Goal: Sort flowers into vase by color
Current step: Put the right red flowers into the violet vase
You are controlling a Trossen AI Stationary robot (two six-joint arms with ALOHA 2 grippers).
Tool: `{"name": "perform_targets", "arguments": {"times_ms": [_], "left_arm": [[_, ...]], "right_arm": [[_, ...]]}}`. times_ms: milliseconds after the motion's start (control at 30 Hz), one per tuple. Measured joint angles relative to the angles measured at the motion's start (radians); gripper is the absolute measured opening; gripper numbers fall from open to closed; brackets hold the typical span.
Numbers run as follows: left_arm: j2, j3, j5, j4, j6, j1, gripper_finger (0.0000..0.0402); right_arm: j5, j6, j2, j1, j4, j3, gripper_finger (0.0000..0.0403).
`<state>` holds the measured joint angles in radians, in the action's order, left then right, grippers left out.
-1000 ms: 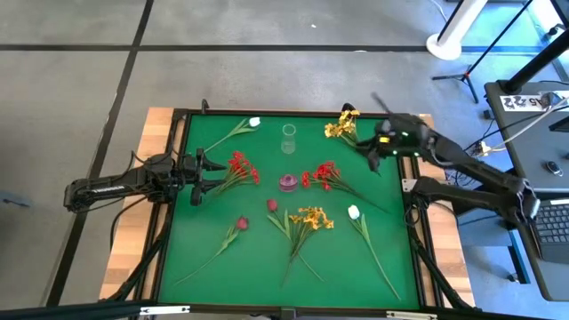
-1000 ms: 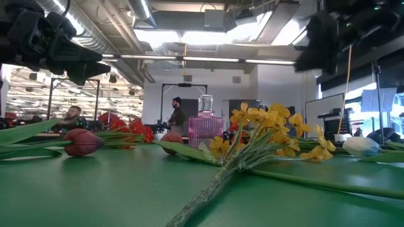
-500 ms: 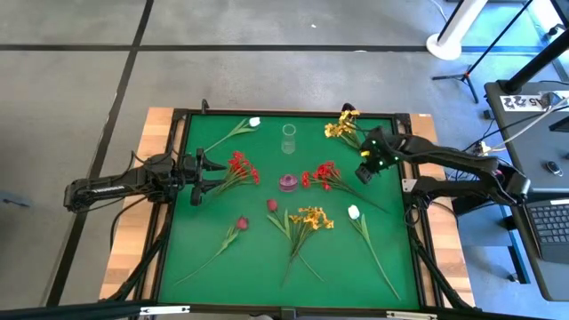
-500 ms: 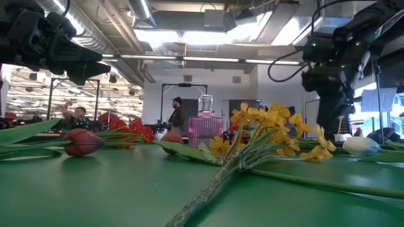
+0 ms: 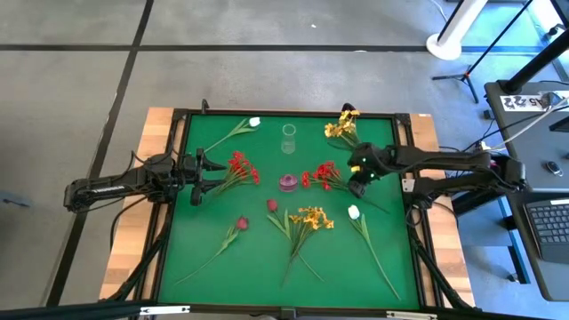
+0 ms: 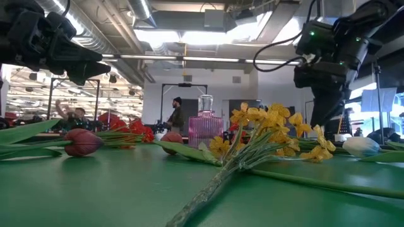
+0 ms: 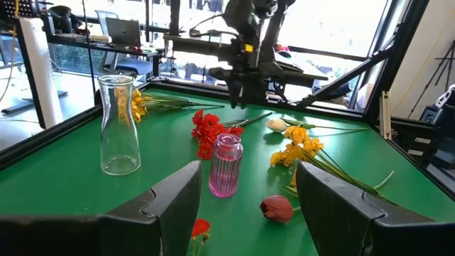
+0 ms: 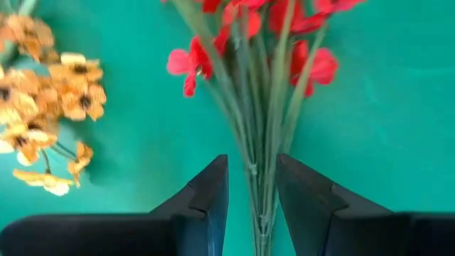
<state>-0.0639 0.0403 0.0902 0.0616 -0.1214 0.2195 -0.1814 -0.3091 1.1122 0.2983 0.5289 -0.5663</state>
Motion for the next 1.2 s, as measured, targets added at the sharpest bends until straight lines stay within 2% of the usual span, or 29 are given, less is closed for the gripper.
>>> {"name": "perform_targets", "arguments": {"times_ms": [267,500,667,933,1200], "left_arm": [[0.000,0.000,0.000,0.000,0.000,0.000,0.0224],[0.000,0.000,0.000,0.000,0.000,0.000,0.0224],[0.000,0.000,0.000,0.000,0.000,0.000,0.0224],[0.000,0.000,0.000,0.000,0.000,0.000,0.0224],[0.000,0.000,0.000,0.000,0.000,0.000,0.0224]], "right_arm": [[0.072,0.040,0.079,-0.125,-0.005,0.000,0.0117],[0.140,0.055,0.202,-0.141,-0.024,0.000,0.0121],[0.165,0.080,0.235,-0.142,-0.091,-0.001,0.0168],[0.276,0.105,0.237,-0.141,-0.102,-0.003,0.0265],[0.280,0.136,0.237,-0.141,0.026,-0.109,0.0284]]}}
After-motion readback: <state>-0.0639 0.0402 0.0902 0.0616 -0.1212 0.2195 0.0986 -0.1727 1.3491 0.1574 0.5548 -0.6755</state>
